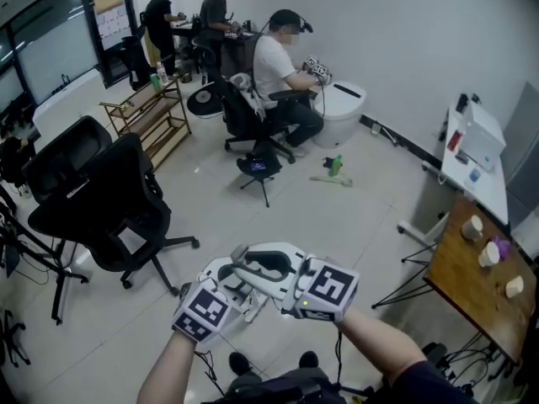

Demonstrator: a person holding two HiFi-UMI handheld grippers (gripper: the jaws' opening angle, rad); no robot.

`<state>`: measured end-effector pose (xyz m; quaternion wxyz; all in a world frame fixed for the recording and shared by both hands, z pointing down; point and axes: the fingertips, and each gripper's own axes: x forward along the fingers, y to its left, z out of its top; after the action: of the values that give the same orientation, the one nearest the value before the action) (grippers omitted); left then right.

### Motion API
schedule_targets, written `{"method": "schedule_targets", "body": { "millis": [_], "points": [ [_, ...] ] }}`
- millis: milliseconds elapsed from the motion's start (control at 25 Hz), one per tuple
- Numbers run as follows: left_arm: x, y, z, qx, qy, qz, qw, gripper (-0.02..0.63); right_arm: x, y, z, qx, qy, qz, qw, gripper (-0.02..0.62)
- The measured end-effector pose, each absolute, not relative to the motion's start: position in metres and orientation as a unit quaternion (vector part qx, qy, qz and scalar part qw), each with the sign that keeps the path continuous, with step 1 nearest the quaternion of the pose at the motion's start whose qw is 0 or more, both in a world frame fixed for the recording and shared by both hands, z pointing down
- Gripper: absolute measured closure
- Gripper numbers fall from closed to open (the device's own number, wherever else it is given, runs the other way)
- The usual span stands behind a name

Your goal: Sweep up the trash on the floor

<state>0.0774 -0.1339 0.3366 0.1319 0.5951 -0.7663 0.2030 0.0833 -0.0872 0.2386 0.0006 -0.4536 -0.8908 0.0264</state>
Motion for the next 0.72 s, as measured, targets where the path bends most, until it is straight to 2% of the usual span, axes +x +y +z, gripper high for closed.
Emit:
{"method": "schedule_targets", "body": {
  "millis": [440,720],
  "points": [
    [0.085,-0.117,0.277,0.517,-0.829,0.188,0.103,0.518,0.105,-0.069,0.183,-0.526,-0.85,0.003,-0.037,0.489],
    [0.074,-0.048,0.257,0.484,-0.853,0.174,0.088,0.52,0.098,-0.003,0.165,-0.569,-0.822,0.002,-0.037,0.491]
  ]
}}
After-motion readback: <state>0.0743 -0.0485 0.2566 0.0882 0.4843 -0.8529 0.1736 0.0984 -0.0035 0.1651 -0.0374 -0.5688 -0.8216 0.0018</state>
